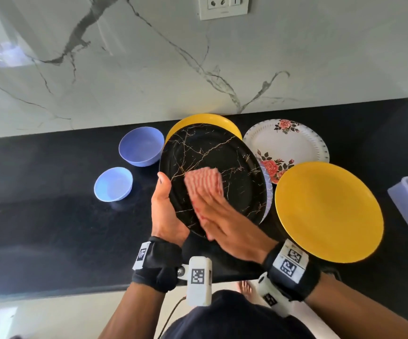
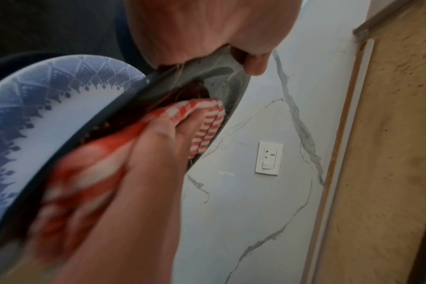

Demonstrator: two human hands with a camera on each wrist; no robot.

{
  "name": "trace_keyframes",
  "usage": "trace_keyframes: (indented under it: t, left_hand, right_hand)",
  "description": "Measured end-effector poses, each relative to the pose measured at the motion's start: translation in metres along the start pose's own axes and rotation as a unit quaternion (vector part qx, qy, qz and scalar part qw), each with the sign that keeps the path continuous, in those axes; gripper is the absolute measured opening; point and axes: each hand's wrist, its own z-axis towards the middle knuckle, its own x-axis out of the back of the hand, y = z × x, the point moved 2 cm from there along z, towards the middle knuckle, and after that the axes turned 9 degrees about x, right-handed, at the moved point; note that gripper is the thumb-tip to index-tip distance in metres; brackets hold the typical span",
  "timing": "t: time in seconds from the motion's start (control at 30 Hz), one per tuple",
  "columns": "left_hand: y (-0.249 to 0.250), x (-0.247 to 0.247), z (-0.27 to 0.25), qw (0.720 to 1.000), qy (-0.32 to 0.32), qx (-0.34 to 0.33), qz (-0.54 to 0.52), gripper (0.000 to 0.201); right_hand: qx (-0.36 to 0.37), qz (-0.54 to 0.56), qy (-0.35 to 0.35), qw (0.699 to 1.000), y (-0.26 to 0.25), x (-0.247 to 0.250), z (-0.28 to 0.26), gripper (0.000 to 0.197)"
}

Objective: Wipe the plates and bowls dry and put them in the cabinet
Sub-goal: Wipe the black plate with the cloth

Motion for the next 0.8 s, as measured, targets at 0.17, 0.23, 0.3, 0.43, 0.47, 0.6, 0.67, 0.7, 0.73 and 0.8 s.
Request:
trace_keyframes:
  t: [0.17, 0.23, 0.3, 0.43, 0.47, 0.6, 0.67, 0.7, 0.73, 0.8]
  left_hand:
    - [0.008, 0.004, -0.002, 1.0, 0.011, -0.001, -0.018, 0.072]
    - [0.01, 0.004, -0.003, 1.0, 0.005, 0.008, -0.001, 0.07]
    - [0.008, 0.0, -0.007, 1.0, -0.015, 0.02, 0.014, 0.069]
    - [0.003, -0.01, -0.008, 0.999, -0.01, 0.019, 0.036, 0.065]
    - [0.004, -0.011, -0.008, 0.999, -0.011, 0.023, 0.034, 0.066]
    - [0.003, -0.013, -0.004, 0.999, -0.013, 0.039, 0.021, 0.071]
    - [0.005, -0.011, -0.004, 0.999, 0.01, 0.038, 0.019, 0.074]
    - [0.007, -0.009, -0.004, 0.999, 0.022, 0.035, 0.023, 0.077]
    - [0.009, -0.006, -0.005, 0.999, 0.028, 0.035, 0.023, 0.08]
    - [0.013, 0.0, -0.005, 0.999, 0.036, 0.03, -0.003, 0.081]
  right_hand:
    - [-0.012, 0.01, -0.049, 0.999, 0.03, 0.003, -0.045, 0.056]
    - [-0.096, 0.012, -0.037, 0.995, 0.062, 0.013, -0.058, 0.059]
    - [-0.164, -0.019, -0.037, 0.986, 0.087, 0.024, -0.055, 0.064]
    - [-0.208, 0.026, -0.004, 0.978, 0.092, 0.041, -0.018, 0.063]
    - [-0.2, 0.038, -0.002, 0.979, 0.084, 0.044, -0.008, 0.063]
    - [-0.107, 0.021, -0.051, 0.993, 0.036, 0.036, 0.019, 0.064]
    - [-0.036, 0.023, -0.056, 0.998, 0.007, 0.023, 0.022, 0.066]
    - [-0.006, 0.025, -0.057, 0.998, -0.005, 0.017, 0.02, 0.065]
    - [0.018, 0.031, -0.059, 0.998, -0.013, 0.011, 0.015, 0.063]
    - [0.045, 0.043, -0.072, 0.995, -0.017, 0.005, 0.001, 0.059]
